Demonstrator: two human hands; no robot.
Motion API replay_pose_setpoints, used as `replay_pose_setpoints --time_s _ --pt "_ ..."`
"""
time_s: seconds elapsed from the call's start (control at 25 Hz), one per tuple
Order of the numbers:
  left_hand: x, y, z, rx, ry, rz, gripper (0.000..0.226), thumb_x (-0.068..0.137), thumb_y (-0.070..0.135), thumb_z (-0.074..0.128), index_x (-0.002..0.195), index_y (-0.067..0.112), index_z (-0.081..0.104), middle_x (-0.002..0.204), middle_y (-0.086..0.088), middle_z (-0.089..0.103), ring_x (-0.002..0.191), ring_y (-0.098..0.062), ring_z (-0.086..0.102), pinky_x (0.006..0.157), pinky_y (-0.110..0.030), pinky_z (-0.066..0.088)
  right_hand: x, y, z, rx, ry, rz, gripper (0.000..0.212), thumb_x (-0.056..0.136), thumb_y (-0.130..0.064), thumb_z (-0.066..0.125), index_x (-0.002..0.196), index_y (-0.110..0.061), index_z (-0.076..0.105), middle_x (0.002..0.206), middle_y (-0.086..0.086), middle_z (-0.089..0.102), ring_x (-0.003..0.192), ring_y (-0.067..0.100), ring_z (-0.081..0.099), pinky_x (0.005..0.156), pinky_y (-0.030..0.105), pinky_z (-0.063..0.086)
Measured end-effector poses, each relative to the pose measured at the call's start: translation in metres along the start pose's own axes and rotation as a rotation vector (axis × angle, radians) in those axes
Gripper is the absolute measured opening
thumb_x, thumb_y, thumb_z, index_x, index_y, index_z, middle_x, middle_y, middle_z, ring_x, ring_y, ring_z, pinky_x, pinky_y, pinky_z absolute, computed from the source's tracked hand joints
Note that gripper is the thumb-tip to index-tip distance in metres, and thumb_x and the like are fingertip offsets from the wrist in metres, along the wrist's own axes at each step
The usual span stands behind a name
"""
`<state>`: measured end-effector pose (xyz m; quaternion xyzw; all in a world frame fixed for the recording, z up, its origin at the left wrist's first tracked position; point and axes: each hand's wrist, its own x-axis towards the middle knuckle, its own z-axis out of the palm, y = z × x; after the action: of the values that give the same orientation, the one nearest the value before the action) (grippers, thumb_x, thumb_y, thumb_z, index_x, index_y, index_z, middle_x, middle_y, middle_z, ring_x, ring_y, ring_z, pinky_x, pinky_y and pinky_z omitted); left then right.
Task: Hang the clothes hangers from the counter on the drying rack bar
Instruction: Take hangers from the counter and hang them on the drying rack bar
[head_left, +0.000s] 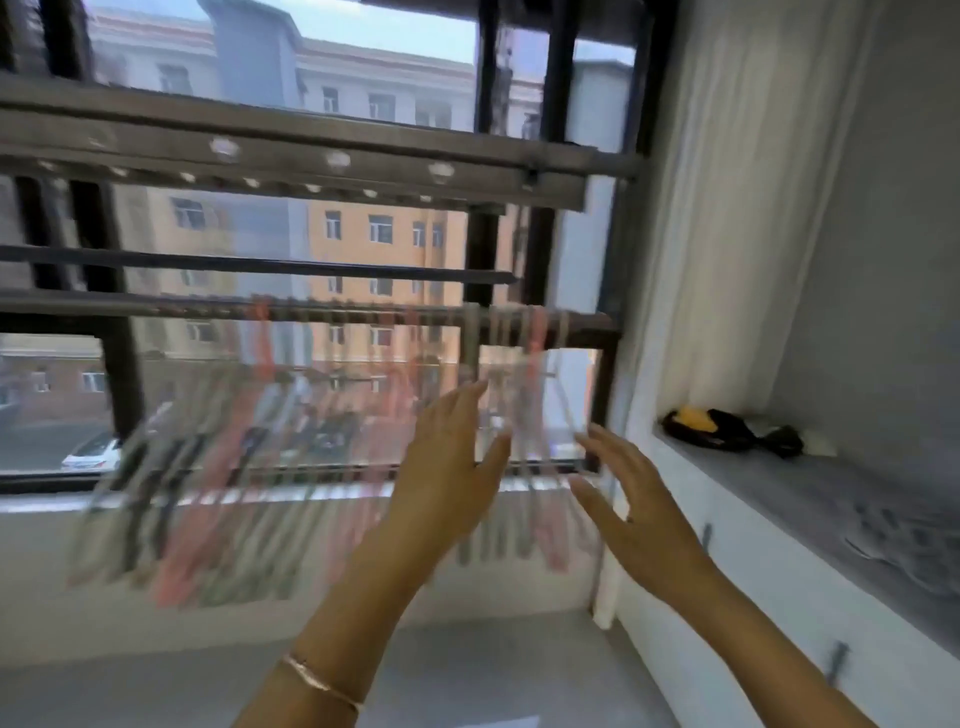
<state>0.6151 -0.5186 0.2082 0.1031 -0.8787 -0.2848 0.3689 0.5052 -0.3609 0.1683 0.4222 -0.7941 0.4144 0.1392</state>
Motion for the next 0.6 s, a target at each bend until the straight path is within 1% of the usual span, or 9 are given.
replay_pose_setpoints --time_s 0.08,0.16,0.28,0.36,0.48,0.52,0.6 --pt "0.009 0.044 0.061 -0.011 -0.059 0.065 0.057 0.096 0.039 0.044 0.147 0.027 0.022 0.153 0.006 0.025 0.141 -0.012 0.020 0.114 -0.029 0.019 -0.019 0.048 -0.056 -0.052 0.070 0.089 0.046 0.086 -0.048 0.042 0.131 -0.045 0.033 0.139 -0.025 0.026 0.127 -0.010 0.019 0.107 0.016 0.014" --pt "0.019 0.087 0.121 -0.031 -0.139 0.137 0.058 0.096 0.040 0.043 0.147 0.024 0.020 0.154 0.004 0.022 0.143 -0.015 0.016 0.116 -0.031 0.017 -0.040 0.100 -0.107 -0.120 0.149 0.179 0.047 0.089 -0.045 0.044 0.135 -0.038 0.037 0.142 -0.020 0.029 0.128 -0.007 0.022 0.105 0.016 0.017" --pt "0.037 0.133 0.206 -0.058 -0.245 0.203 0.060 0.097 0.039 0.042 0.148 0.021 0.018 0.156 0.001 0.020 0.144 -0.019 0.014 0.119 -0.034 0.014 -0.069 0.171 -0.170 -0.199 0.243 0.315 0.053 0.088 -0.047 0.043 0.138 -0.028 0.040 0.147 -0.013 0.031 0.136 0.003 0.025 0.110 0.024 0.022" --pt "0.048 0.156 0.266 -0.100 -0.303 0.228 0.062 0.097 0.039 0.041 0.149 0.020 0.015 0.156 0.001 0.020 0.144 -0.019 0.014 0.118 -0.033 0.014 -0.088 0.217 -0.203 -0.230 0.283 0.406 0.055 0.087 -0.047 0.043 0.137 -0.024 0.042 0.147 -0.011 0.032 0.136 0.005 0.027 0.113 0.030 0.025" --pt "0.063 0.182 0.355 -0.182 -0.401 0.264 0.063 0.097 0.037 0.042 0.149 0.019 0.013 0.155 0.000 0.022 0.143 -0.019 0.016 0.116 -0.031 0.016 -0.108 0.287 -0.236 -0.289 0.332 0.519 0.047 0.092 -0.036 0.049 0.136 -0.021 0.043 0.146 -0.006 0.036 0.137 0.011 0.029 0.110 0.025 0.022" --pt "0.069 0.186 0.385 -0.204 -0.438 0.277 0.063 0.097 0.037 0.042 0.149 0.019 0.014 0.155 0.000 0.022 0.143 -0.018 0.016 0.115 -0.031 0.016 -0.110 0.311 -0.243 -0.313 0.342 0.549 0.046 0.092 -0.034 0.050 0.135 -0.019 0.044 0.144 -0.007 0.038 0.137 0.011 0.029 0.109 0.023 0.022" --pt "0.086 0.190 0.454 -0.229 -0.516 0.290 0.062 0.097 0.036 0.043 0.149 0.017 0.015 0.154 -0.001 0.023 0.142 -0.019 0.018 0.114 -0.030 0.018 -0.108 0.361 -0.257 -0.339 0.344 0.607 0.044 0.092 -0.031 0.051 0.133 -0.017 0.045 0.137 -0.010 0.039 0.133 0.009 0.031 0.104 0.015 0.021"
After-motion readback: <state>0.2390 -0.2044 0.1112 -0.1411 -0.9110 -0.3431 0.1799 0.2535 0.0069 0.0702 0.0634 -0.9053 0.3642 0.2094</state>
